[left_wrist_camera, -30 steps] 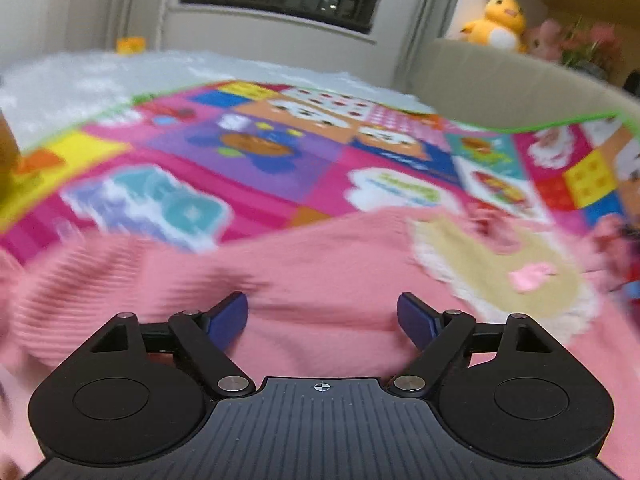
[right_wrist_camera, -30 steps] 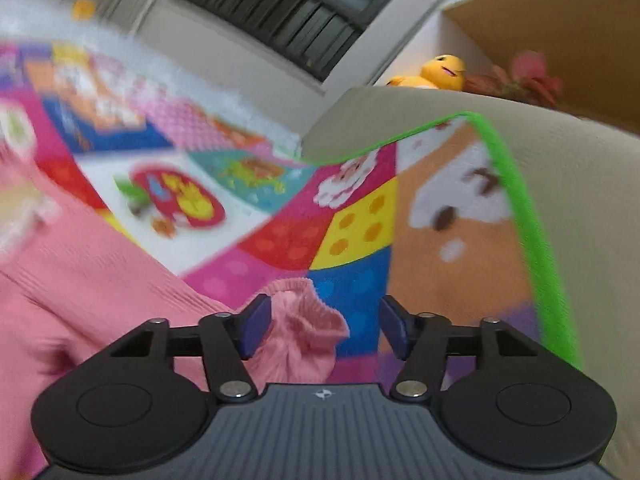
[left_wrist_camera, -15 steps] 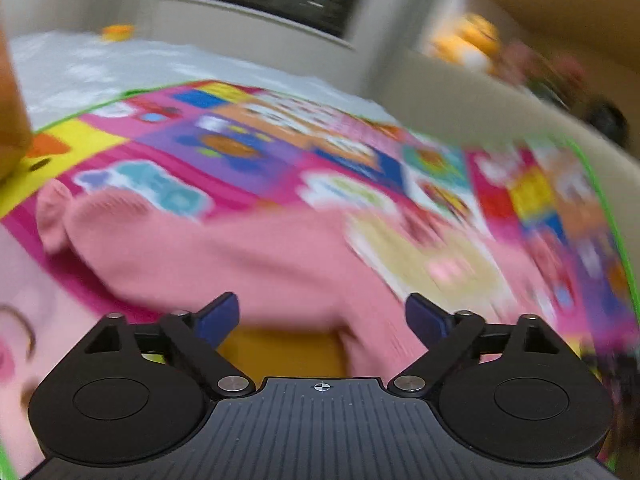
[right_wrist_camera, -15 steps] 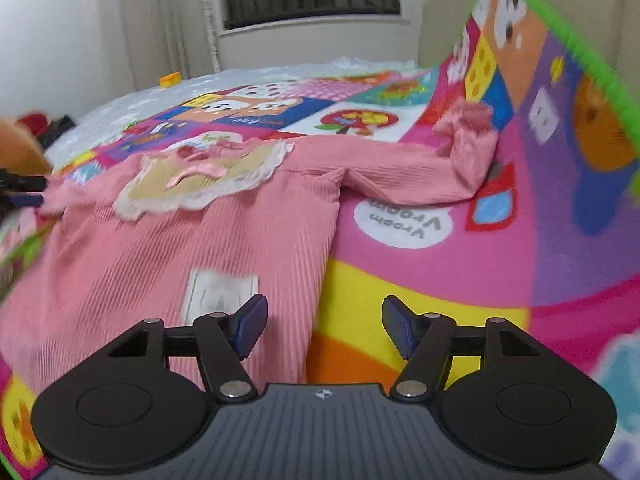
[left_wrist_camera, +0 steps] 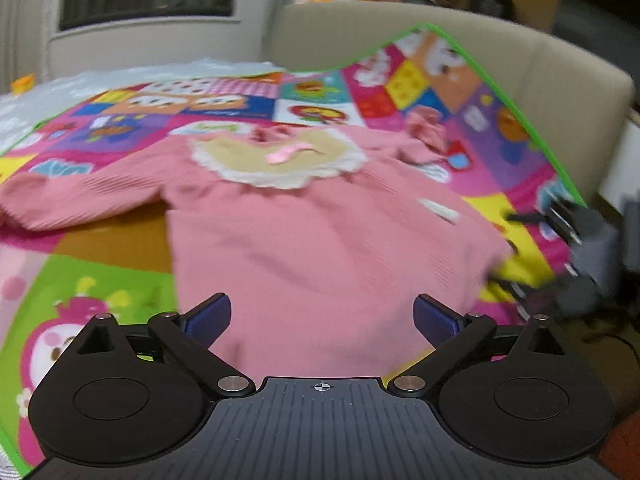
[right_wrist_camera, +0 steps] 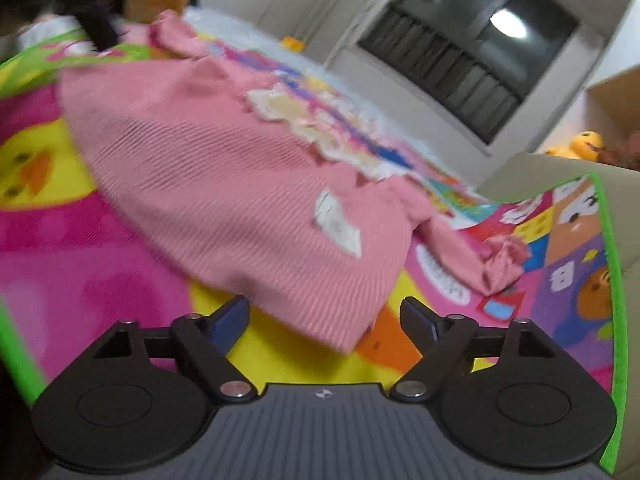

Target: Fold clothes

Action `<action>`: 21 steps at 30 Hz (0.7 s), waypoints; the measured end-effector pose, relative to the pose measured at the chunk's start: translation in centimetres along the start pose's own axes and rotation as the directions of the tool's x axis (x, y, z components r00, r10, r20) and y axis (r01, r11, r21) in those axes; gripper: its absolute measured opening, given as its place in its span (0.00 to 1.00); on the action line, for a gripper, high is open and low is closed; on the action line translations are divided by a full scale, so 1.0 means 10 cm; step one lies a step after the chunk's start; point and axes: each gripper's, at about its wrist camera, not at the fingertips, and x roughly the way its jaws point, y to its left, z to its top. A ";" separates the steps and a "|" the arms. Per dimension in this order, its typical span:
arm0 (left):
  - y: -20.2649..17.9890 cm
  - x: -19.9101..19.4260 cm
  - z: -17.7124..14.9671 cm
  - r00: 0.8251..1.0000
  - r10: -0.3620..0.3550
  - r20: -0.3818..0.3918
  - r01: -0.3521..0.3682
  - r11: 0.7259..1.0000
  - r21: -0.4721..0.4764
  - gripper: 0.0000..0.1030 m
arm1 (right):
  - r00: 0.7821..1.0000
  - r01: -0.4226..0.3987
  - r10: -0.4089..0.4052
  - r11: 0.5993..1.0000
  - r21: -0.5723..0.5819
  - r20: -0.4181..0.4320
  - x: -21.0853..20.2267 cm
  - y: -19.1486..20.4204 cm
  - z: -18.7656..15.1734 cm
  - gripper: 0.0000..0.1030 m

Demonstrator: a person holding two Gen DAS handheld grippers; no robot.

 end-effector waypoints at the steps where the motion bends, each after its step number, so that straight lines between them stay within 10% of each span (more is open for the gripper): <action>1: -0.08 0.00 -0.01 1.000 0.005 -0.006 -0.005 1.000 0.022 0.98 | 1.000 0.021 -0.022 0.999 0.026 0.007 0.04 -0.05 0.07 0.44; 6: -0.31 0.04 -0.15 0.998 0.063 -0.029 -0.060 0.993 0.102 0.98 | 0.995 0.053 -0.072 0.965 0.258 0.063 -0.07 -0.65 0.44 0.40; 10: -0.28 0.15 -0.22 0.981 0.193 -0.025 -0.187 0.972 0.145 0.98 | 0.994 0.100 -0.107 0.970 0.223 0.019 -0.10 -0.79 0.58 0.41; 17: 0.46 0.12 -0.12 0.881 0.473 0.000 -0.473 0.881 -0.016 0.98 | 0.994 0.109 -0.103 0.983 0.149 -0.042 0.18 -0.56 0.29 0.63; 21: 0.58 -0.02 -0.03 0.856 0.515 0.033 -0.516 0.857 0.011 0.99 | 0.987 0.144 -0.140 0.988 0.047 -0.080 0.39 -0.39 0.15 0.54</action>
